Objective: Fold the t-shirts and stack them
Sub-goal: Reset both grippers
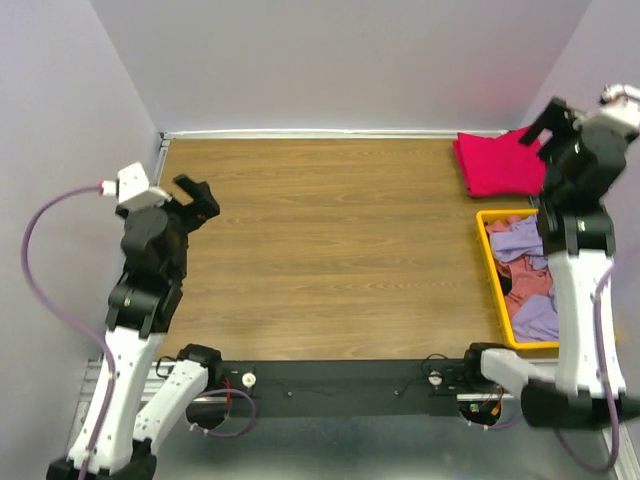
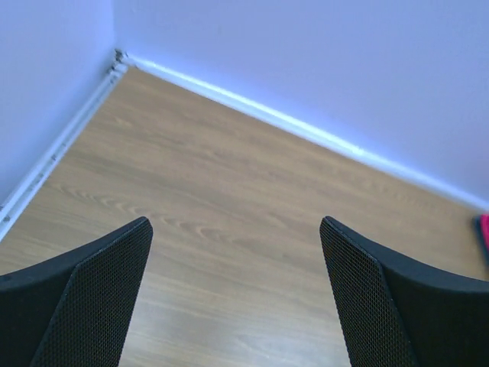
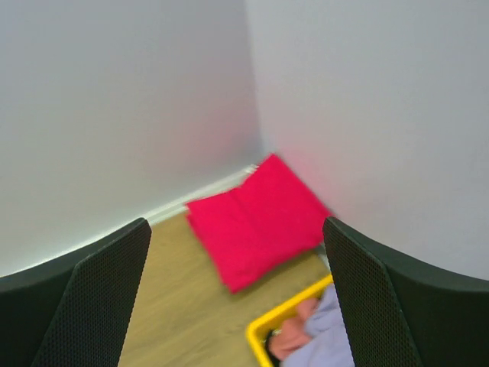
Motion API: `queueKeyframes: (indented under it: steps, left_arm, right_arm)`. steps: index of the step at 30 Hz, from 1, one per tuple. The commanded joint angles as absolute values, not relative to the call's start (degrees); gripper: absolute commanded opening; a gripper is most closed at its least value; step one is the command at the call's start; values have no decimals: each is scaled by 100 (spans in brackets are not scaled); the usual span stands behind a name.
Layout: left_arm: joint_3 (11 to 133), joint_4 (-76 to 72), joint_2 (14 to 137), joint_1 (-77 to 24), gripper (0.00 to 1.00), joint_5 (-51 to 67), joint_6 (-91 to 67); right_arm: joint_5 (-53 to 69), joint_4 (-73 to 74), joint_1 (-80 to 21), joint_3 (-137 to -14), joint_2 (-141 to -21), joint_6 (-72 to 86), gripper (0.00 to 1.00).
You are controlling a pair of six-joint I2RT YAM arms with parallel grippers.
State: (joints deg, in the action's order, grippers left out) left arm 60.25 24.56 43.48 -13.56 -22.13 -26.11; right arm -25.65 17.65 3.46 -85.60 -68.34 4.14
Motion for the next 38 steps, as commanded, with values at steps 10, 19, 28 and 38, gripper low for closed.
queueKeyframes:
  steps: [10,19,28,38]
  left_arm:
    - [3843,1618,1584,-1327,99,-3041,-3173]
    - [3244,1126,1345,-1327,99,-3006,-3226]
    - [3094,475,1819,-1327,99,-2935,-3217]
    - [3103,44,2136,-1327,99,-2971,-3243]
  right_arm:
    - [-1599,2188,70,-5293,-2315,1135,100]
    - [-1486,2276,70,-4931,-1995,984,100]
    - [-1161,2276,70,-4729,-1837,976,100]
    - [-1107,2268,53,-4772,-1793,940,100]
